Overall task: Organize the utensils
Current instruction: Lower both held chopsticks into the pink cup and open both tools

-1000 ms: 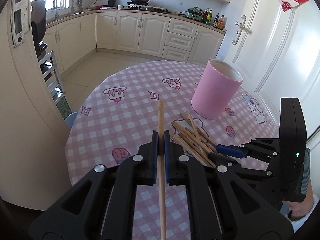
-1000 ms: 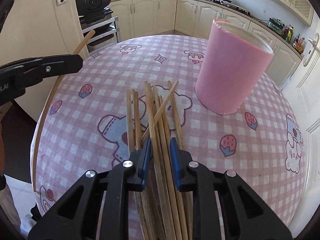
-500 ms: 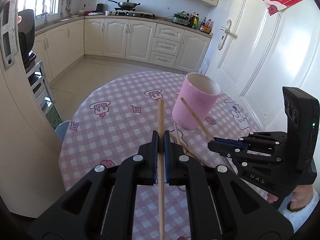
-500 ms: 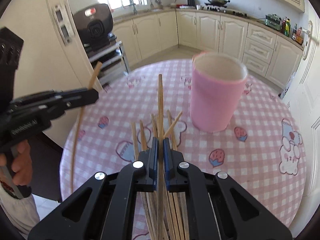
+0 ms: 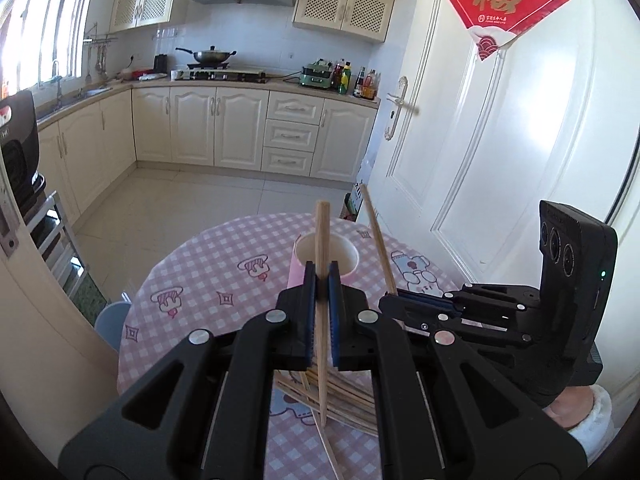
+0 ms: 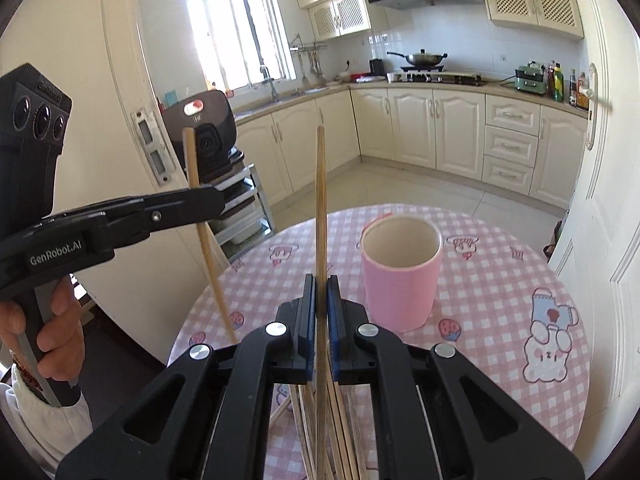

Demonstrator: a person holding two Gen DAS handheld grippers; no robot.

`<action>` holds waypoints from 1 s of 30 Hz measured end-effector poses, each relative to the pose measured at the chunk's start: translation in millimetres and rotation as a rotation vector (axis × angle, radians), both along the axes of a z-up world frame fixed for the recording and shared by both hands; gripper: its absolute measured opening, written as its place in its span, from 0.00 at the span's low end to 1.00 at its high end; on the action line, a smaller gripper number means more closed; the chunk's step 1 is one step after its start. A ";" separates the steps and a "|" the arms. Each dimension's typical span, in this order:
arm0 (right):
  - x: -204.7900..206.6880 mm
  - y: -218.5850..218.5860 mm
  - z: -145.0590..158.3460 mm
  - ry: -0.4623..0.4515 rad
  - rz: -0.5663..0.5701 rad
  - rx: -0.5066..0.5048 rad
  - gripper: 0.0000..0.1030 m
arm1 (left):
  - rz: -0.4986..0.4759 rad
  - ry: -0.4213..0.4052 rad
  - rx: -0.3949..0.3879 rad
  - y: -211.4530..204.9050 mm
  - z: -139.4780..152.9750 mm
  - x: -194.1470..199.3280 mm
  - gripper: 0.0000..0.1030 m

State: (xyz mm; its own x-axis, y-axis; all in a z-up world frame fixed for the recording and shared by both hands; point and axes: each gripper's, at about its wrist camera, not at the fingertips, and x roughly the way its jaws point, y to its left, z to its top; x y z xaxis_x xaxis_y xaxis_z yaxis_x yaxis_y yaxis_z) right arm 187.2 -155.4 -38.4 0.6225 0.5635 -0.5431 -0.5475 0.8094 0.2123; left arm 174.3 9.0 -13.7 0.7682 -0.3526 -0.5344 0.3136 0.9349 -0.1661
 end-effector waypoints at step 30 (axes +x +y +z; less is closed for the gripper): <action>50.8 -31.0 43.2 -0.199 -0.173 0.006 0.04 | 0.059 -0.129 -0.047 -38.5 31.9 84.1 0.06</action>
State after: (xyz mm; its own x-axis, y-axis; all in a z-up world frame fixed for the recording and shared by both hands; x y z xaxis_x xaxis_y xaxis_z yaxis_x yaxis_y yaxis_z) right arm 237.9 -186.4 4.8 0.8041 0.4425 -0.3970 -0.4329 0.8935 0.1192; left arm 258.4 -29.6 18.1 0.8493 -0.3274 -0.4142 0.2801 0.9444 -0.1721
